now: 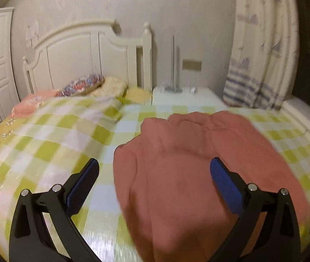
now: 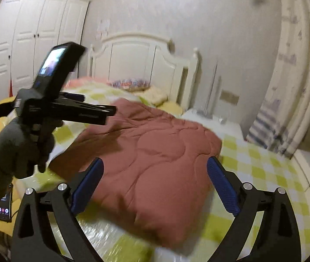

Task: Fold large clothes

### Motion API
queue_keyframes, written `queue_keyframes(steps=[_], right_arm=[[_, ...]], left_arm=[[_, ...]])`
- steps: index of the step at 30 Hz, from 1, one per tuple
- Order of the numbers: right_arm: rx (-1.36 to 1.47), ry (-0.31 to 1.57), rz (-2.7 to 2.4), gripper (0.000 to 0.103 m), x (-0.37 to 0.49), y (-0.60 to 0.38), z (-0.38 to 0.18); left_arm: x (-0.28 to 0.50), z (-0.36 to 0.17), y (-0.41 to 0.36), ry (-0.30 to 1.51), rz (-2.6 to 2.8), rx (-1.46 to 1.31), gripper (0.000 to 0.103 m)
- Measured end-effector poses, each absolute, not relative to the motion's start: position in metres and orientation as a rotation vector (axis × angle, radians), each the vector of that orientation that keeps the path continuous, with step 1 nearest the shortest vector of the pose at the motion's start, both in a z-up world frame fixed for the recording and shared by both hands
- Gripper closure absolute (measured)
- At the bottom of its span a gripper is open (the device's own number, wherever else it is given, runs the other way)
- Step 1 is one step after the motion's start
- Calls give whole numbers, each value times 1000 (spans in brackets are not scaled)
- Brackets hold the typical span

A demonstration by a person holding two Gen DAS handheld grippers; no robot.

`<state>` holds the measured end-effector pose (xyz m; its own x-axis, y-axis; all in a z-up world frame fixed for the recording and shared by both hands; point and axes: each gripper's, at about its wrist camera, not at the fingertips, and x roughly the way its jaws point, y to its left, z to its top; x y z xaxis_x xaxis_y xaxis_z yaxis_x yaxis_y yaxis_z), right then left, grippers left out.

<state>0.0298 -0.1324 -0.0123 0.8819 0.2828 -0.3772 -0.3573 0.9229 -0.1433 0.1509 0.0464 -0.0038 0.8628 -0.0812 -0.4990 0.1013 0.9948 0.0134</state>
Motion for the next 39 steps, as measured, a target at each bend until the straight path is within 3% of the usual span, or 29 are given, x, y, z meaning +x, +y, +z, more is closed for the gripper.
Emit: queue_keyframes(steps=[9,16,24,39], right_arm=[[43,217,271,11,-40,-201,32],[89,259,229,11,-54,-191,31],[89,340,180,11,-56,-165,3],[66,355,175,11,-56,-154,0]], left_arm=[[11,46,30,296,-8,50,2],[-34,52,0,299,-52,131,2],[-45,31,-2,369,-27,96,2],[-38,20,6,411,-29,78,2]])
